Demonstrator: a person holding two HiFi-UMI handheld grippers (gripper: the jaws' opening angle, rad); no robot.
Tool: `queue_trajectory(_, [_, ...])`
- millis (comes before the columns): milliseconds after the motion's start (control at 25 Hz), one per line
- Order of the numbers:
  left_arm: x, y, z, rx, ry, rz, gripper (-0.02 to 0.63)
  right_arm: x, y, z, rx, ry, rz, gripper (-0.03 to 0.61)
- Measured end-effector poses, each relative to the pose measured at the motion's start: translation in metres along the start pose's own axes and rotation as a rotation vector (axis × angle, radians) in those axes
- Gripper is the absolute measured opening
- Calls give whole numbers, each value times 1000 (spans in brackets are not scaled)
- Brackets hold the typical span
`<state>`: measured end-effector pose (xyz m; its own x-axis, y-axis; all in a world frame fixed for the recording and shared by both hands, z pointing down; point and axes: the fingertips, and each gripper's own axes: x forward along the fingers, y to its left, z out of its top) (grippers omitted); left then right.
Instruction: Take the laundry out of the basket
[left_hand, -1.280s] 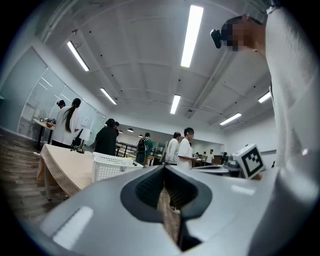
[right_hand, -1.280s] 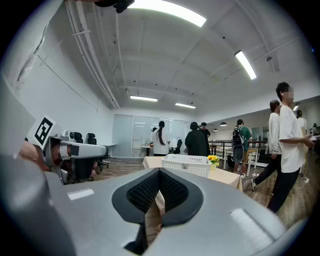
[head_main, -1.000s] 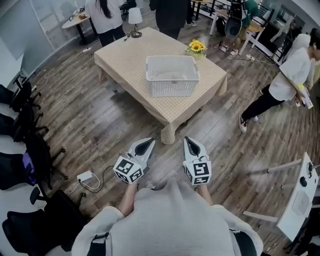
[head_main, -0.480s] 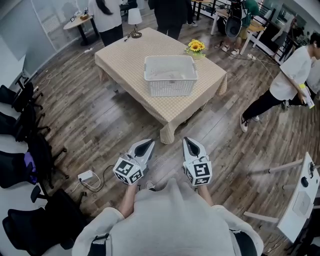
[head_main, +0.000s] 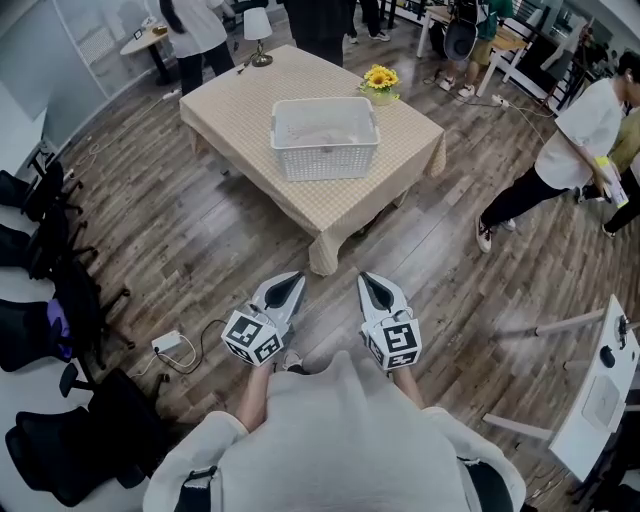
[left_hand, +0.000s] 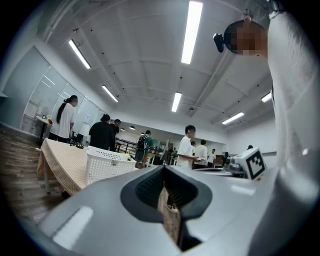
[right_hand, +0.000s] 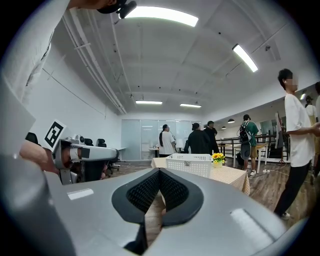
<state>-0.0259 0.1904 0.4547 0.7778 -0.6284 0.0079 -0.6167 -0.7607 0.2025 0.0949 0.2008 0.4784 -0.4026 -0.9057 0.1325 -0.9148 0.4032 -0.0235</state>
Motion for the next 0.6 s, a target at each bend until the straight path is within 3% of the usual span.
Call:
queue_trajectory(360, [16,-25,-13,-3,7,24,8,-17,-21,-14,7,8,26,-1])
queue_trajectory(600, [31,-26,-3,31,-5,10,8,-11,-30,-10,11,-12,28,-2])
